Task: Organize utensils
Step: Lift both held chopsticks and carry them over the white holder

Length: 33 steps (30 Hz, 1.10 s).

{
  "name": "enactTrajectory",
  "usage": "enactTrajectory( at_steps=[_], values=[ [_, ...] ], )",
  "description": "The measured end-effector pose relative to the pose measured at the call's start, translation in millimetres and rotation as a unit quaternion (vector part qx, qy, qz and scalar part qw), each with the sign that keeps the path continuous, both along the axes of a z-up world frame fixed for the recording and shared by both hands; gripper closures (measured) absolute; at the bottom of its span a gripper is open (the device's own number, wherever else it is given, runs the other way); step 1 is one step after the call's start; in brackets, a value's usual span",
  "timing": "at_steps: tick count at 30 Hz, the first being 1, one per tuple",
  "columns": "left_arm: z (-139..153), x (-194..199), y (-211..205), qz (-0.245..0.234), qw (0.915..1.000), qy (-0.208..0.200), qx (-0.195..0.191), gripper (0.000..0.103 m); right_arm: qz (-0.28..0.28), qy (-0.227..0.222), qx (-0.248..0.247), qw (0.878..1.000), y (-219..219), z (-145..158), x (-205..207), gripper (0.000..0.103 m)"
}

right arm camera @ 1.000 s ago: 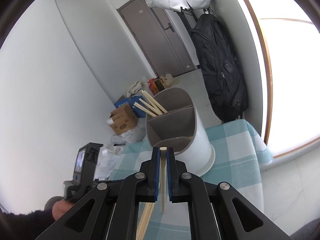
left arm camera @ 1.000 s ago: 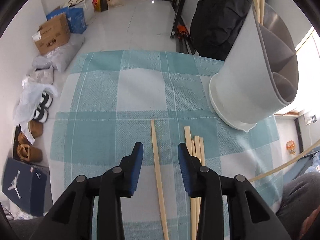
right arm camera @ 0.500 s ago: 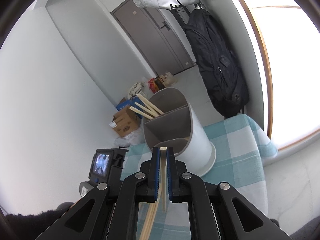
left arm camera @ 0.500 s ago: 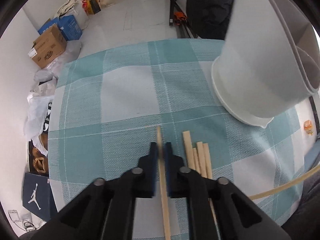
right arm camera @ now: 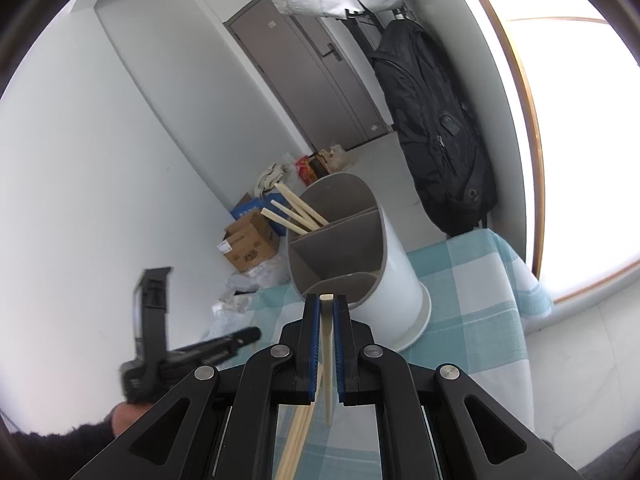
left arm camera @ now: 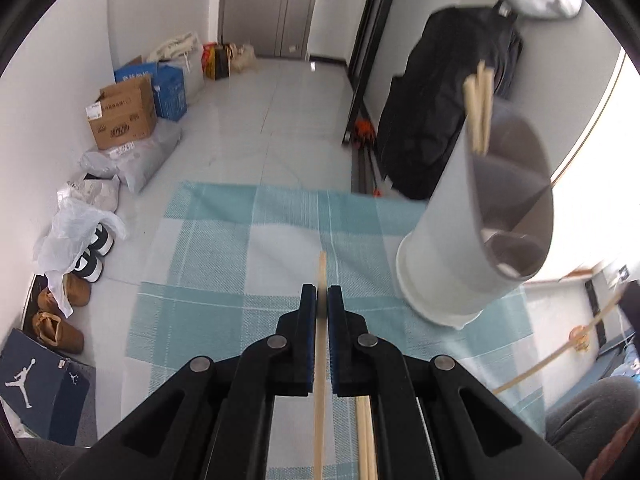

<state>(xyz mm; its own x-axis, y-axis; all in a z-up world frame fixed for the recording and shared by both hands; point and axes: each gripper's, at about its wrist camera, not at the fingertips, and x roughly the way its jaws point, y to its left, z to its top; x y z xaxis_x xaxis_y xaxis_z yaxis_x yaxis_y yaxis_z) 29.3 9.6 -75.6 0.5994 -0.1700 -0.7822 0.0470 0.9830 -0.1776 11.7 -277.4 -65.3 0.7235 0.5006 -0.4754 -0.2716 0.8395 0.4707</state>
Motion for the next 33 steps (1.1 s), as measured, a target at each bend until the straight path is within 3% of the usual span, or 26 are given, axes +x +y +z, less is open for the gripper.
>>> enactTrajectory(
  at_steps=[7, 12, 21, 33],
  values=[
    [19, -23, 1, 0.004, 0.9981, -0.054, -0.028, 0.101, 0.017, -0.025, -0.026, 0.999, 19, 10, -11, 0.097],
    [33, -30, 0, -0.013, 0.9962, -0.083, -0.023, 0.101, 0.025, -0.038, -0.038, 0.998, 31, 18, -17, 0.097],
    [77, -42, -8, -0.025, 0.9892, -0.132, -0.058, 0.101, 0.031, -0.057, -0.042, 0.997, 35, 42, -24, 0.097],
    [138, -12, -25, -0.005, 0.9724, -0.203, -0.114, 0.101, 0.032, -0.072, -0.034, 0.996, 13, 118, 1, 0.097]
  ],
)
